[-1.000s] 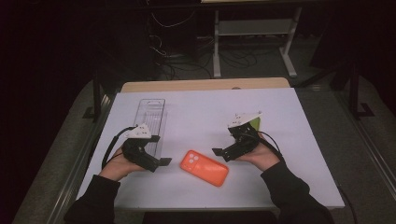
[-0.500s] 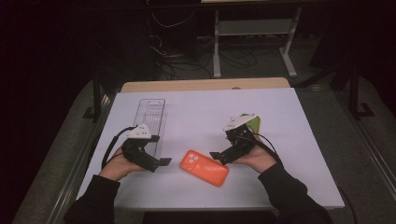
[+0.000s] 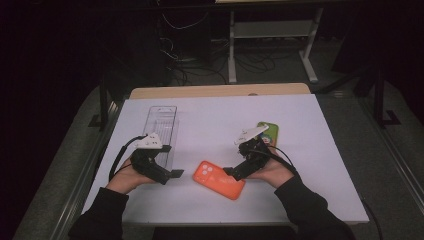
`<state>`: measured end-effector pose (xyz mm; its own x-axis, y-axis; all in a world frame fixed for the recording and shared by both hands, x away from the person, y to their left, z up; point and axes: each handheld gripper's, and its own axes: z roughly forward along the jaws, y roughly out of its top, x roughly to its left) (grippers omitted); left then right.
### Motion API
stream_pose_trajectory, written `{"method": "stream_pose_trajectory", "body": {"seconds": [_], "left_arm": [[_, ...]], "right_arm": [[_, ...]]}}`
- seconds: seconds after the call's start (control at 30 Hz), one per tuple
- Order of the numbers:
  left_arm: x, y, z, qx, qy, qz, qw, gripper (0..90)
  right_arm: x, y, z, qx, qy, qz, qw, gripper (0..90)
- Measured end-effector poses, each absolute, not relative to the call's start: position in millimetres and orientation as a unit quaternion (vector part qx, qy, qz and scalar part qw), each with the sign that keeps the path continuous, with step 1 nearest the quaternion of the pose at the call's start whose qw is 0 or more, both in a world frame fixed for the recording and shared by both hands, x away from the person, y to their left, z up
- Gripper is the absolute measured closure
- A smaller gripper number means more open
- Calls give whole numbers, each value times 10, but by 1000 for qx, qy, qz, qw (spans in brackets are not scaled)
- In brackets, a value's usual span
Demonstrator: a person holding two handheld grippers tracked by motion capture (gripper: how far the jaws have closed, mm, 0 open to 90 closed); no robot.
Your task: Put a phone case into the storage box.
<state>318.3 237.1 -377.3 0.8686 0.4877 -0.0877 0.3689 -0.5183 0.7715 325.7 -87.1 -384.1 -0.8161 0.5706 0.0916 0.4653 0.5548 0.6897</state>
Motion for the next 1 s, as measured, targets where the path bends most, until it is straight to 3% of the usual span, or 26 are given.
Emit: {"method": "stream_pose_trajectory", "body": {"seconds": [1.0], "left_arm": [[3175, 2372, -3766, 868, 246, 70, 424, 0]], "right_arm": [[3145, -540, -4231, 264, 927, 261, 49, 0]]}}
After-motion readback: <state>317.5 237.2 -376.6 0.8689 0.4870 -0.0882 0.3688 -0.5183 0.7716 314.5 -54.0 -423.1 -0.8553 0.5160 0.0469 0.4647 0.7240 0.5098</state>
